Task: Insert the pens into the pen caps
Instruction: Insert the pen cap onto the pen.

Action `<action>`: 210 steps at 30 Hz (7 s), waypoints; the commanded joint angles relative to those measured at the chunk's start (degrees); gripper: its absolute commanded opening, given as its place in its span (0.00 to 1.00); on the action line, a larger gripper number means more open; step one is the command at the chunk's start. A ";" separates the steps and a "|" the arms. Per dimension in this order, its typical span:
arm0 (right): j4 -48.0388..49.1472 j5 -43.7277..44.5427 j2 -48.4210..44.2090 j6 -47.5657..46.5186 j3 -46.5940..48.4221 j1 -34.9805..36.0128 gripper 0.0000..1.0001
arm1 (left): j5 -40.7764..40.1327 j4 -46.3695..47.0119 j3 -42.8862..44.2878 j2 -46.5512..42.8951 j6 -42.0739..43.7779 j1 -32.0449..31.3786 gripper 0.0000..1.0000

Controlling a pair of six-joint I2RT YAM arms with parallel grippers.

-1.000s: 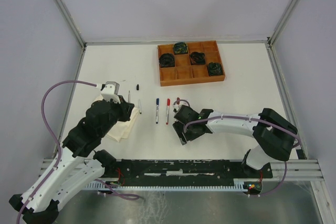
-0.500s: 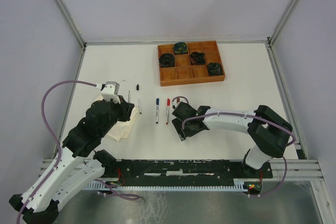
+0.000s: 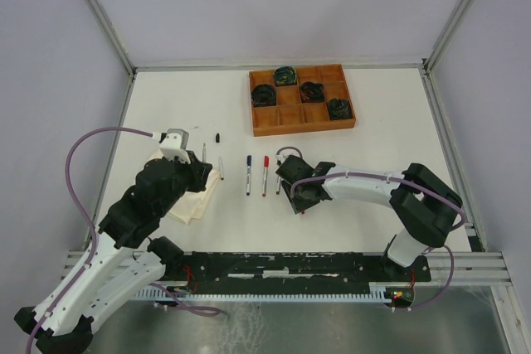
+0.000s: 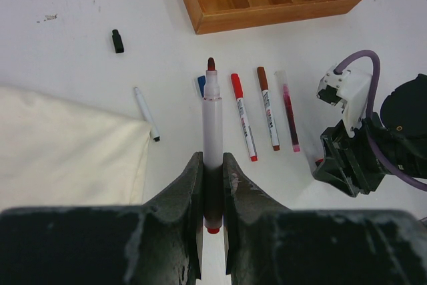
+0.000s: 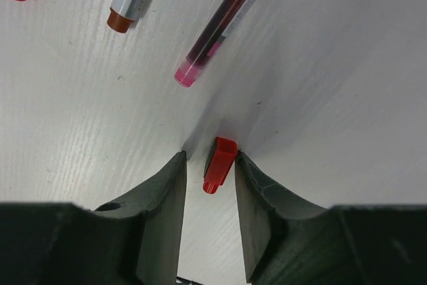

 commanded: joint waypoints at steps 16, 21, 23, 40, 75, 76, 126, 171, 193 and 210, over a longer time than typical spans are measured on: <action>0.81 3.42 3.62 1.75 0.34 -0.23 0.36 | -0.41 1.89 0.24 0.03 -1.57 -0.02 0.03; 1.20 3.21 4.09 2.12 -0.08 -0.22 0.29 | -0.31 1.91 0.24 0.10 -1.58 0.03 0.03; 1.36 3.29 3.82 2.30 -0.44 -0.23 0.25 | -0.41 1.95 0.24 0.06 -1.59 -0.02 0.03; 2.78 3.52 -17.38 1.50 -4.79 -0.85 0.10 | 3.40 7.48 -2.16 -3.45 -3.40 0.03 0.03; 53.93 8.40 -53.28 23.23 -25.29 -0.93 0.00 | 18.89 52.53 -13.25 14.03 -12.95 -20.77 0.03; 55.36 8.48 -53.23 23.34 -25.55 -0.94 0.00 | 19.52 53.46 -13.38 14.55 -12.80 -21.19 0.03; 59.35 -2.12 -47.07 23.88 -21.29 -0.94 0.00 | 20.48 52.99 -13.84 15.07 -9.92 -22.79 0.03; 57.19 -4.73 -46.08 25.82 -19.93 -0.96 0.00 | 20.09 52.71 -13.94 14.73 -10.11 -22.74 0.03; 55.45 -8.65 -45.05 28.35 -21.21 -0.89 0.00 | 15.81 55.36 -7.35 17.52 -8.07 -22.79 0.03; 44.89 -14.09 -48.32 26.22 -22.20 -0.76 0.00 | 13.64 54.75 -2.03 17.32 -4.51 -22.72 0.03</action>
